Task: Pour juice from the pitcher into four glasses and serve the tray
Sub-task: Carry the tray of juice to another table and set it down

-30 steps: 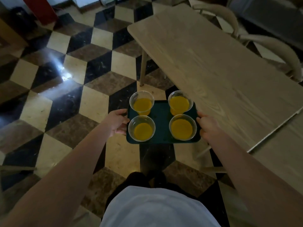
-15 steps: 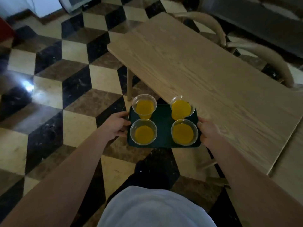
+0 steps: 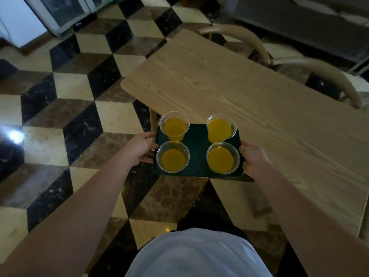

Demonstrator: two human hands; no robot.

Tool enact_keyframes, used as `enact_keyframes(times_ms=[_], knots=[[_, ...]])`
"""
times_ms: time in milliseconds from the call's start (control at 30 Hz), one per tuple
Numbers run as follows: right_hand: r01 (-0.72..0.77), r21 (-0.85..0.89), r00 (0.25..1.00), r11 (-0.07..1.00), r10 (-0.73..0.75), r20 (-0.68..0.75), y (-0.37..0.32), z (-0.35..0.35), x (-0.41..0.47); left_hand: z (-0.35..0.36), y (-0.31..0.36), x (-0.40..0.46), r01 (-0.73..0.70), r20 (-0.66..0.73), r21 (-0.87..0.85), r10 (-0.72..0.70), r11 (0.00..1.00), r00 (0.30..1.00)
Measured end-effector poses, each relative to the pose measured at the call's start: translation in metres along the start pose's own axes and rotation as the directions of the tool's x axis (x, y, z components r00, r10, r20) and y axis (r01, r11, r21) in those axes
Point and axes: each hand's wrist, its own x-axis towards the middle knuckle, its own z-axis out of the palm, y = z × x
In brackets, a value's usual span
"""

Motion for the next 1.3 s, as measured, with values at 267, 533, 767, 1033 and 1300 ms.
enact_keyframes(times_ms=[267,533,767,1033,1300], knots=[[0.009,0.052,0.999,0.999,-0.007,-0.039,-0.038,0.026,0.041,0.0,0.05,0.061,-0.022,0.01,0.035,0.022,0.999,1.0],[0.05,0.08,0.994,0.996,-0.041,-0.104,-0.08,0.026,0.076,0.025,0.125,0.116,-0.081,0.109,0.137,0.066,0.987,0.992],[0.06,0.175,0.97,0.983,-0.017,-0.241,-0.111,0.015,0.089,0.053,0.185,0.16,-0.072,0.197,0.176,0.036,0.982,0.98],[0.058,0.27,0.934,0.961,0.044,-0.355,-0.119,0.012,0.103,0.08,0.237,0.202,-0.12,0.333,0.27,0.024,0.955,0.942],[0.062,0.367,0.917,0.928,0.092,-0.389,-0.115,-0.002,0.114,0.114,0.258,0.217,-0.148,0.332,0.33,0.032,0.932,0.943]])
